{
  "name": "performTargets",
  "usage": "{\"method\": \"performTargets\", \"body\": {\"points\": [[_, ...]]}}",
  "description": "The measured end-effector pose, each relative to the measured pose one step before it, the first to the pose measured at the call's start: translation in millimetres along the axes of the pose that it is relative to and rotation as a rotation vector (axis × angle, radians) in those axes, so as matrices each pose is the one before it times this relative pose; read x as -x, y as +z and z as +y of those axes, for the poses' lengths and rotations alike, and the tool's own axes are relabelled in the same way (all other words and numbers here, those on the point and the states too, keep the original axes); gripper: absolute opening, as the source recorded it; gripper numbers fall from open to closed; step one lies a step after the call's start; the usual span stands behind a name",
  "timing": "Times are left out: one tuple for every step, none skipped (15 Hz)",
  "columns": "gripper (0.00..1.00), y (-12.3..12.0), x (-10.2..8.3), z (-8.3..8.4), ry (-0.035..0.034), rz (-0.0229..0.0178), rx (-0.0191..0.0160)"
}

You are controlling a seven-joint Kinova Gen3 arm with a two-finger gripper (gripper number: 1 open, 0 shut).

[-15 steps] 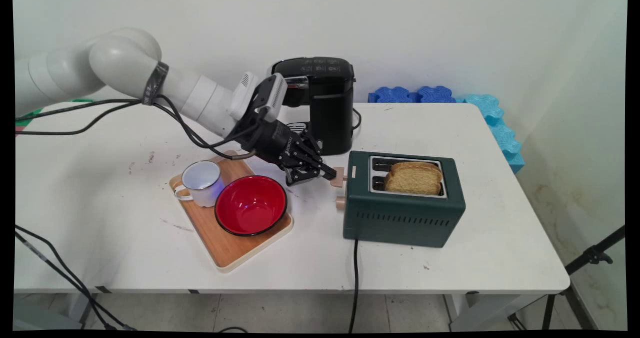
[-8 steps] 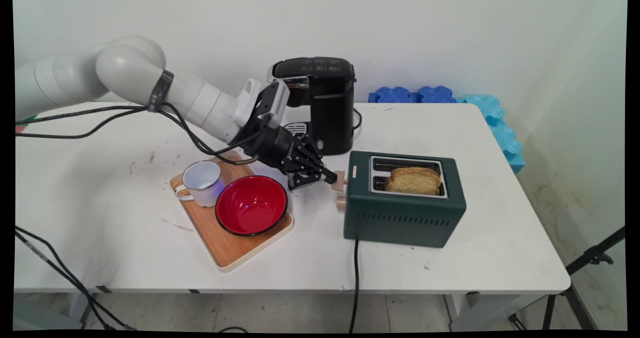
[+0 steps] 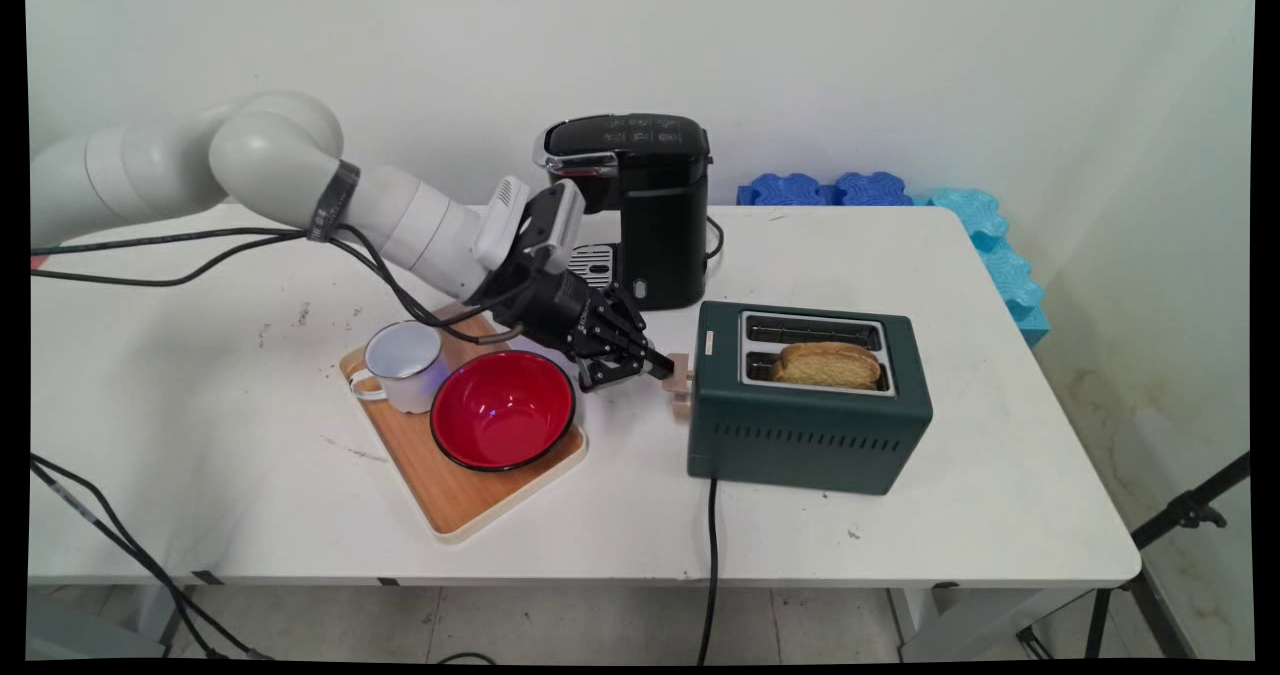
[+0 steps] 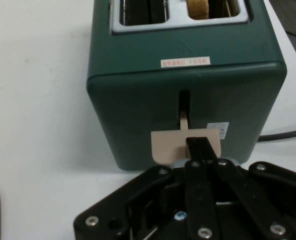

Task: Press the toaster switch

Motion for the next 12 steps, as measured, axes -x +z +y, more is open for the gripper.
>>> {"method": "performTargets", "body": {"points": [[0.0,1.32,1.01,0.57,-0.00112,-0.00234,0.00096],[0.0,1.37,1.19,0.57,-0.00123,-0.00257,0.00075],[0.0,1.21,1.09,0.57,-0.00138,-0.00229,0.00069],[0.0,0.93,0.65,0.27,-0.00036,-0.00112,0.00027],[0.0,0.86,0.56,0.21,-0.00063,-0.00104,0.00017],[0.0,0.93,0.64,0.3,-0.00018,-0.00096,0.00018],[0.0,1.12,0.73,0.23,-0.00062,-0.00111,0.00045],[0.0,0.92,0.43,0.18,0.00001,-0.00063,0.00029],[0.0,0.66,0.93,0.23,-0.00089,-0.00123,-0.00059],[0.0,0.85,0.63,0.1,-0.00024,-0.00089,0.00004],[0.0,0.54,0.59,0.02,-0.00038,-0.00081,-0.00022],[0.0,0.57,0.59,-0.08,-0.00043,-0.00087,-0.00035]]}}
